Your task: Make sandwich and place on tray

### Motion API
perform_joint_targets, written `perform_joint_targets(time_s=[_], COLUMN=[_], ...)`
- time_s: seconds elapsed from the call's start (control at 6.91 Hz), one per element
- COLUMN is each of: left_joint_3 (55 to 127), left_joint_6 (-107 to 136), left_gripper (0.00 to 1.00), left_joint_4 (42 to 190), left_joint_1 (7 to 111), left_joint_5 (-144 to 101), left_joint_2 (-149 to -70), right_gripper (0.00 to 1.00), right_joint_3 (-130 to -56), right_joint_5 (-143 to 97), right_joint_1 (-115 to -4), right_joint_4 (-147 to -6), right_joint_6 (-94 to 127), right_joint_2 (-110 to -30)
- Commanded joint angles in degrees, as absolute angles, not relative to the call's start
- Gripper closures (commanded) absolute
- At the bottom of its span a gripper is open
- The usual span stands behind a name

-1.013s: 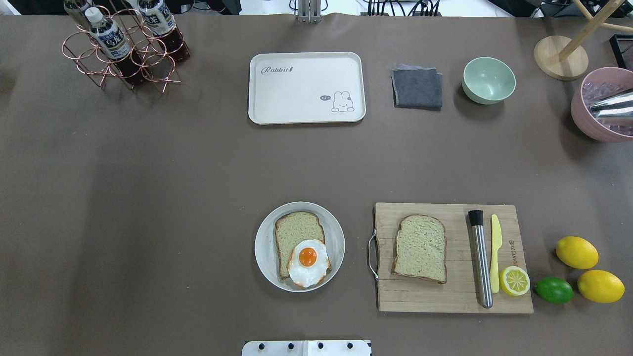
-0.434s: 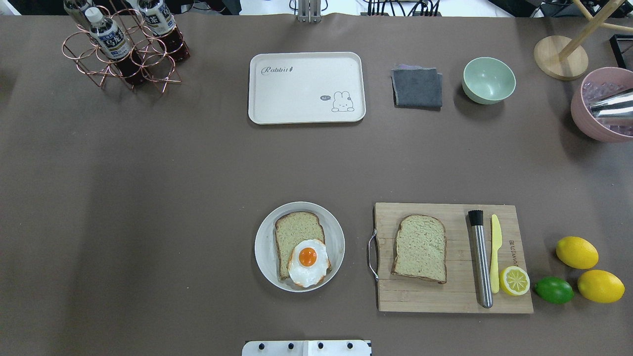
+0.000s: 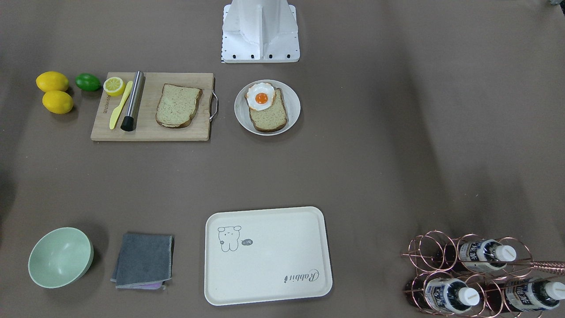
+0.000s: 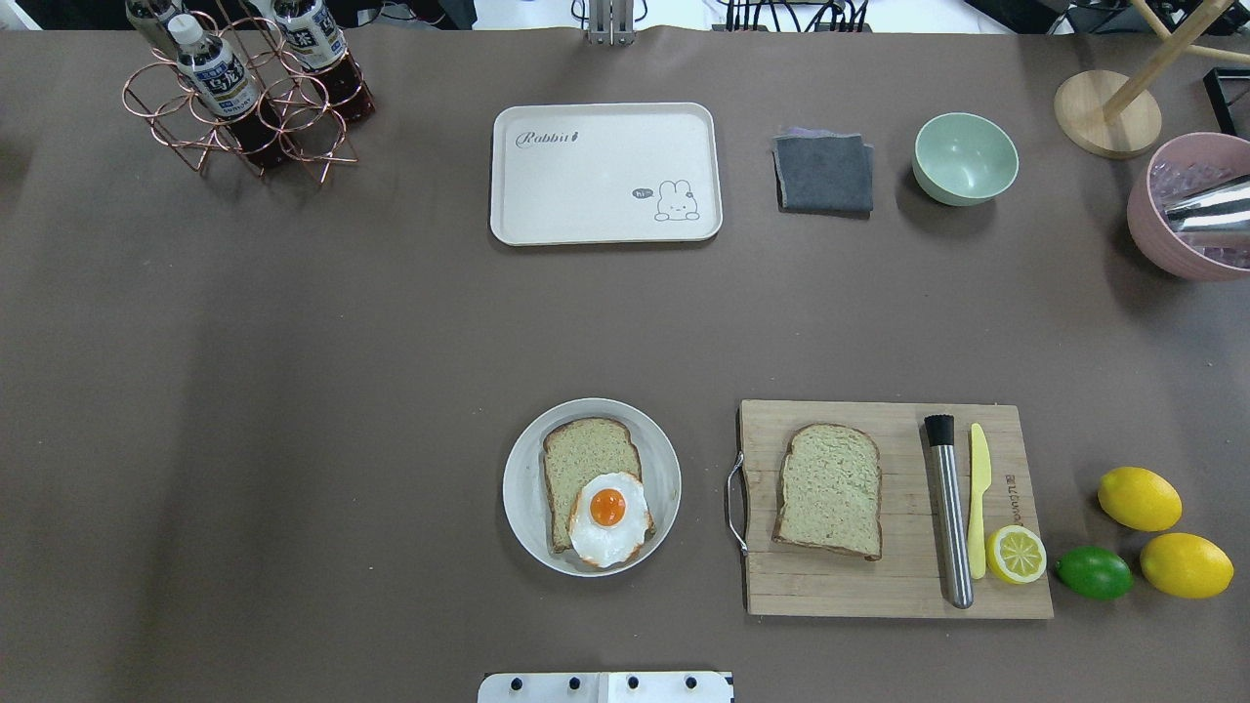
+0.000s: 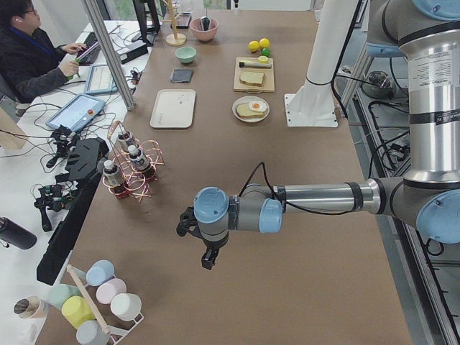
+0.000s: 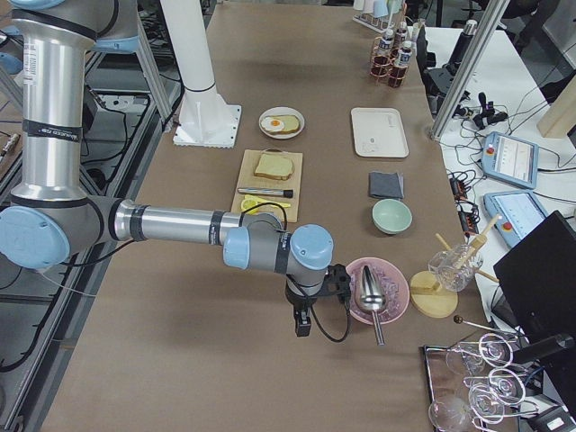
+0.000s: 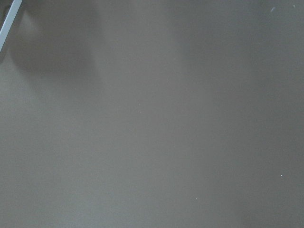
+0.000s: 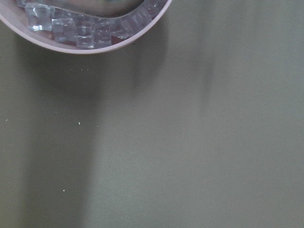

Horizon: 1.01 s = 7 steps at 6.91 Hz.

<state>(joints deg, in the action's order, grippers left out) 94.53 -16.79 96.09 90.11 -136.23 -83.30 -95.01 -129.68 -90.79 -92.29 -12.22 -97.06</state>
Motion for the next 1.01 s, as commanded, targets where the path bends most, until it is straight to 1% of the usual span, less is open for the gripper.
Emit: perform_joint_targets(time_s=[0.0,0.14,0.43,0.87], left_joint_3=[94.57,94.66,94.75,95.01], left_joint_6=[-16.7,-16.96,-16.79,-15.12], left_gripper=[0.01,0.01,0.01,0.01], left_joint_4=[98.16,99.3,105.69,112.74], left_joint_1=[92.09,92.28,94.21,94.22], left_joint_5=[-136.41,-136.49,-136.49,-141.81], left_joint_2=[-83.15,-82.62,-82.7,-81.75], right_gripper=[0.0,0.0,0.0,0.0], right_joint_3=[-95.1,-95.53,-100.52,-111.32], right_joint_5=[-129.73,-129.73,-130.78,-133.15], right_joint_1=[-90.79,-90.79,-90.79,-90.88], right_joint_4=[-92.29,-92.29,-92.37,-92.29], right_joint_6=[-12.13,-12.13,-11.69,-6.62], right_joint_2=[-97.03,-97.03,-97.12,-98.0])
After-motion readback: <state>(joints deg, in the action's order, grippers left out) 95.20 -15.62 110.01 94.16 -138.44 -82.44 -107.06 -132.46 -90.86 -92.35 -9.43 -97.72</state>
